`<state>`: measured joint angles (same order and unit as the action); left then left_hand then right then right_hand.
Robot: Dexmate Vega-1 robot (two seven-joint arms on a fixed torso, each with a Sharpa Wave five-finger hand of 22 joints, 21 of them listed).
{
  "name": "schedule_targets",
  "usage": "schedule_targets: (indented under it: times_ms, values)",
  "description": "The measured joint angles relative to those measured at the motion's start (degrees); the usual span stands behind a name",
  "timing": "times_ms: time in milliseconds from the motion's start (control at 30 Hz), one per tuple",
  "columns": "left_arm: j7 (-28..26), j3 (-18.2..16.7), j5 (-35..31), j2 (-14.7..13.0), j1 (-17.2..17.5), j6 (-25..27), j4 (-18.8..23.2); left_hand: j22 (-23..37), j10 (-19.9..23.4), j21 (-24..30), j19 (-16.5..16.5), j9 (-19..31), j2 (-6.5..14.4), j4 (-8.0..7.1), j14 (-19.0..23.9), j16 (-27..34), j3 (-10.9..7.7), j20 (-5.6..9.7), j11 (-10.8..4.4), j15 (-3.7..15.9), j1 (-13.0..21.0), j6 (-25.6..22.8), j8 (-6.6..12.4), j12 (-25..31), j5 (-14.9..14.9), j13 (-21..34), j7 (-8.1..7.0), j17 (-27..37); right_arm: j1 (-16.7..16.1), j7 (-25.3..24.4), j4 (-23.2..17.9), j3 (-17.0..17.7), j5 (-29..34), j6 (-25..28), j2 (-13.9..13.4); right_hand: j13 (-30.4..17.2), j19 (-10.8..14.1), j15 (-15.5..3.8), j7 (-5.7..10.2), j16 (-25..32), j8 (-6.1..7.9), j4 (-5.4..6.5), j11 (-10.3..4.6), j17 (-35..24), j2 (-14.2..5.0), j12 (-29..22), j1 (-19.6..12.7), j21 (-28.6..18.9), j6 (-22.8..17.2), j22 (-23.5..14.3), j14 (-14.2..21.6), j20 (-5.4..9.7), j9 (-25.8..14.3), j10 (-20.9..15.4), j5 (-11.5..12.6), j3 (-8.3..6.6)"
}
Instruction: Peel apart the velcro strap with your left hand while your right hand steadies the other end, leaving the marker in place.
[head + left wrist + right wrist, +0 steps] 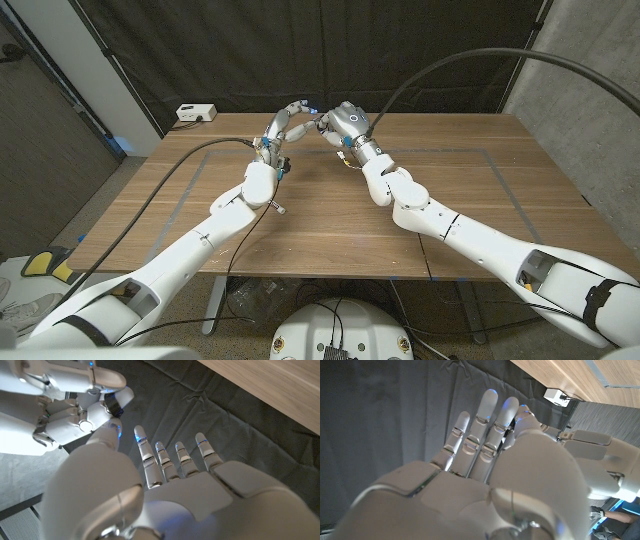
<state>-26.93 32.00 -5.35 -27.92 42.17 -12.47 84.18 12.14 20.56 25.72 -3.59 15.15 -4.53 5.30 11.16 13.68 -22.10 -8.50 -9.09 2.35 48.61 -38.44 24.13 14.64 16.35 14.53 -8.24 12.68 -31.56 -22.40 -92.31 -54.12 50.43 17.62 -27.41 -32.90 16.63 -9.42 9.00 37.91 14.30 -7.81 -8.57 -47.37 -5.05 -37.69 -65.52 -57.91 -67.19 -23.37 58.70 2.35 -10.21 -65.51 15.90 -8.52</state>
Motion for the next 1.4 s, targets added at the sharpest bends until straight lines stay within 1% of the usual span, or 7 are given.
schedule_targets:
  times_ms: [367,633,867,933,1133,1267,1400]
  values:
    - [0.8,-0.6,1.2,0.2,-0.2,-1.7,-1.1,0.3,-0.2,0.0,-0.1,-0.6,2.3,-0.79,0.0,0.0,-0.07,-0.53,0.20,0.00,0.3,1.8,-0.89,0.0,-0.3,0.3,-0.80,0.2,0.2,-1.0,1.0,0.1,-0.5,-1.1,0.5,-0.5,-0.6,0.00,0.44,-0.2,-0.41,0.08,-0.06,-1.1,0.16,0.3,-0.2,-1.4,-0.4,0.3,0.0,0.02,0.0,-0.1,1.1,0.71]
    - [4.4,-0.9,3.9,0.1,-0.2,-3.4,-0.9,0.3,4.2,1.0,-1.1,-3.3,5.1,0.27,1.8,0.3,-1.60,0.52,-0.65,-0.10,3.2,-6.9,0.25,0.4,-2.7,-0.2,2.36,-0.2,0.6,-2.3,2.7,0.5,-0.7,-2.5,0.8,-0.5,-0.6,-0.29,0.43,-0.6,-0.67,0.31,-0.06,-1.6,0.24,0.3,-0.2,-2.2,-0.6,0.5,0.3,0.01,0.0,-0.1,1.6,0.95]
    - [4.5,-1.0,4.4,0.9,-0.4,-3.6,-1.5,0.3,6.2,1.9,-2.0,-5.0,6.6,0.47,3.3,0.5,-2.28,0.73,-0.91,-0.01,4.6,-8.9,-1.71,0.4,-4.9,-1.0,-3.55,-0.4,0.7,-2.8,2.7,0.5,-0.4,-3.0,0.5,-0.3,-0.8,-0.29,0.52,-0.9,-0.85,0.48,-0.17,-2.1,0.31,0.7,-0.3,-3.0,-0.7,0.8,0.3,-0.20,0.0,-1.0,2.0,1.11]
    - [4.2,-1.0,4.4,1.4,-0.6,-3.8,-2.0,0.3,7.0,2.5,-2.4,-5.0,7.2,0.75,4.1,0.5,-2.56,0.31,-0.88,-0.08,5.2,-10.8,-1.89,0.4,-4.9,-1.2,-3.82,-0.4,0.8,-2.8,2.7,0.5,-0.3,-3.1,0.4,-0.3,-1.1,-0.29,0.53,-0.9,-0.89,0.48,-0.07,-2.4,0.31,0.7,-0.3,-3.2,-0.7,0.8,0.3,-0.01,0.0,-1.3,2.3,1.12]
    - [3.9,-1.2,4.5,2.6,-0.8,-3.9,-3.1,0.5,11.5,3.9,-3.7,-5.2,8.2,1.04,6.6,1.0,-2.84,1.65,-2.73,-0.01,5.4,-21.6,-0.22,0.4,-5.1,-1.5,0.42,-0.4,0.8,-3.1,2.7,0.5,-0.1,-3.5,0.4,-0.7,-1.4,-0.33,0.63,-1.3,-1.07,0.33,-0.21,-2.9,0.54,1.0,-0.5,-3.8,-0.8,1.1,0.7,-0.04,0.0,-1.4,2.7,1.28]
    - [2.0,-1.5,5.0,3.5,-0.8,-4.9,-3.7,0.5,12.7,4.4,-4.1,-5.2,8.7,1.02,7.3,0.9,-3.32,2.05,-3.08,0.07,5.9,-21.4,-0.16,0.4,-5.1,-1.4,0.93,-0.4,1.1,-3.7,3.7,0.5,-0.3,-3.9,0.6,-0.7,-1.4,-0.37,0.72,-1.3,-1.34,0.55,-0.37,-3.2,0.83,1.1,-0.8,-4.0,-1.7,1.2,0.8,0.01,0.0,-1.6,3.0,1.50]
    - [1.4,-1.8,5.9,4.2,-0.8,-5.0,-4.0,0.5,13.7,5.1,-4.8,-4.9,9.0,1.03,7.4,0.9,-3.32,1.95,-2.90,0.00,6.2,-20.7,-0.69,0.9,-5.1,-1.1,3.14,-0.4,1.2,-4.7,4.6,0.8,-0.9,-4.3,1.1,-1.0,-1.4,-0.38,0.72,-1.5,-1.50,0.56,-0.37,-3.5,0.83,1.5,-0.8,-4.6,-1.7,1.3,0.8,0.01,0.0,-1.6,3.4,1.50]
